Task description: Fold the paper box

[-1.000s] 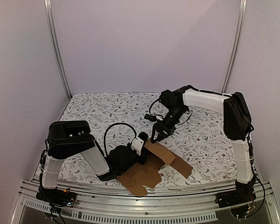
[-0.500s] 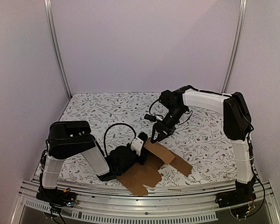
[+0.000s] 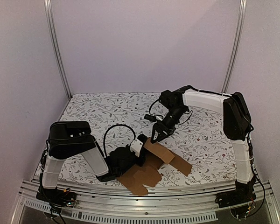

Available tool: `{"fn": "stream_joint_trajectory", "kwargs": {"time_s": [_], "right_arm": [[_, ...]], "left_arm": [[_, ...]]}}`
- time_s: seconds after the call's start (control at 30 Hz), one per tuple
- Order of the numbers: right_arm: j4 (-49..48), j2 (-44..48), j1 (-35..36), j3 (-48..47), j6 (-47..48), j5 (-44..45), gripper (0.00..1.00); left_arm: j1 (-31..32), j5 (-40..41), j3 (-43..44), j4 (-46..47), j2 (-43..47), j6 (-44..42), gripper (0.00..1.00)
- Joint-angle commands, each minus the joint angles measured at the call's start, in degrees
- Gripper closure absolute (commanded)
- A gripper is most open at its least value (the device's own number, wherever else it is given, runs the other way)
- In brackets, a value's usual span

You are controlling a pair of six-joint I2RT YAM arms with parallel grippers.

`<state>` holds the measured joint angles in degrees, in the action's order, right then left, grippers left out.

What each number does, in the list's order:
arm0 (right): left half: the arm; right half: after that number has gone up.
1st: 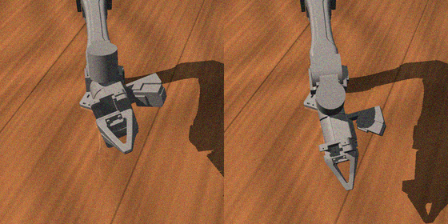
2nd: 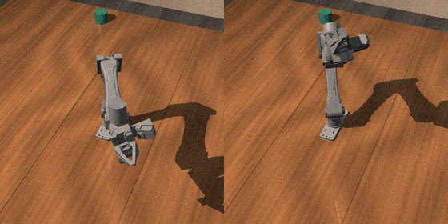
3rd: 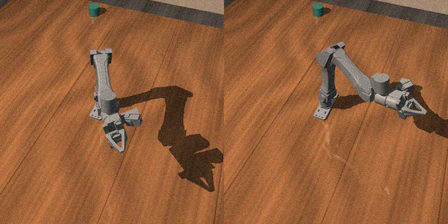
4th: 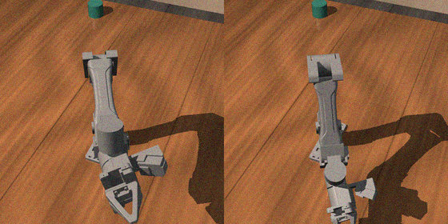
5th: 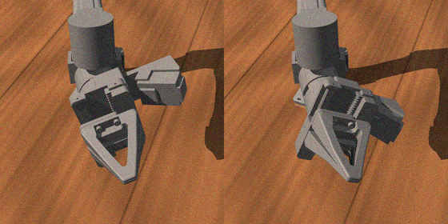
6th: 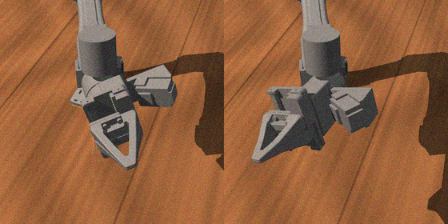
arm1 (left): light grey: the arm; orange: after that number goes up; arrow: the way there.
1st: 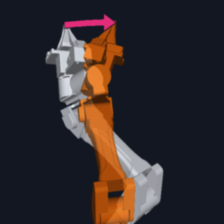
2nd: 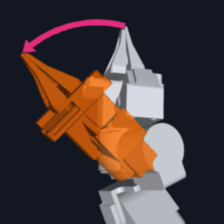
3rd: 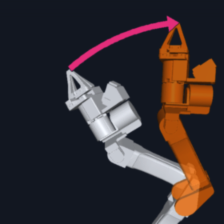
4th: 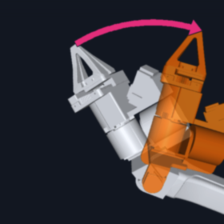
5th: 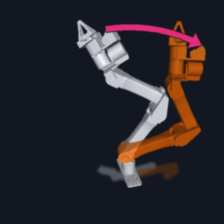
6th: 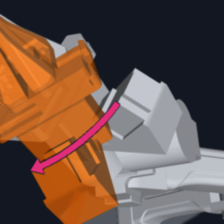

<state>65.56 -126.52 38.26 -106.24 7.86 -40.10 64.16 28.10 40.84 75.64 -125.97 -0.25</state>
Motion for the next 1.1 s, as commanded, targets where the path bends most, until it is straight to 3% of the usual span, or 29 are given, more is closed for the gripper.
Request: {"fn": "stream_joint_trajectory", "kwargs": {"time_s": [0.0,0.13,0.3,0.43,0.6,0.83,0.9,1.0,1.07], "right_arm": [[0.6,-1.4,0.4,-0.7,0.1,-0.1,0.35],[0.6,-1.4,0.4,-0.6,0.0,-0.4,0.35],[0.7,-1.8,0.6,0.2,-0.1,-2.4,0.35],[0.6,-2.1,1.3,0.8,-1.1,-7.7,0.35],[0.4,-2.5,1.7,0.0,-2.8,-14.9,0.35],[0.4,-2.8,1.4,-0.2,-2.7,-12.9,0.35],[0.4,-2.6,1.4,-0.3,-2.5,-12.2,0.35],[0.4,-2.0,1.2,-0.6,-2.1,-10.2,0.34],[0.5,-1.7,0.8,-0.6,-1.6,-9.0,0.34]], "left_arm": [[-0.4,0.8,0.2,-0.3,-0.4,0.1,0.72],[-0.4,0.1,1.2,-0.2,-0.7,0.1,0.73],[-0.4,1.2,1.6,1.4,-1.3,1.4,0.82],[0.1,7.7,3.4,1.7,-2.4,4.4,0.91],[2.3,14.4,7.3,-3.7,-4.0,4.2,0.93],[2.5,14.8,4.6,-1.7,-2.5,3.7,0.98],[2.5,15.0,3.6,-1.2,-1.7,3.3,0.93],[2.5,10.5,1.7,2.3,-1.4,1.6,0.68],[2.7,9.4,0.4,4.7,-1.0,0.4,0.62]]}}
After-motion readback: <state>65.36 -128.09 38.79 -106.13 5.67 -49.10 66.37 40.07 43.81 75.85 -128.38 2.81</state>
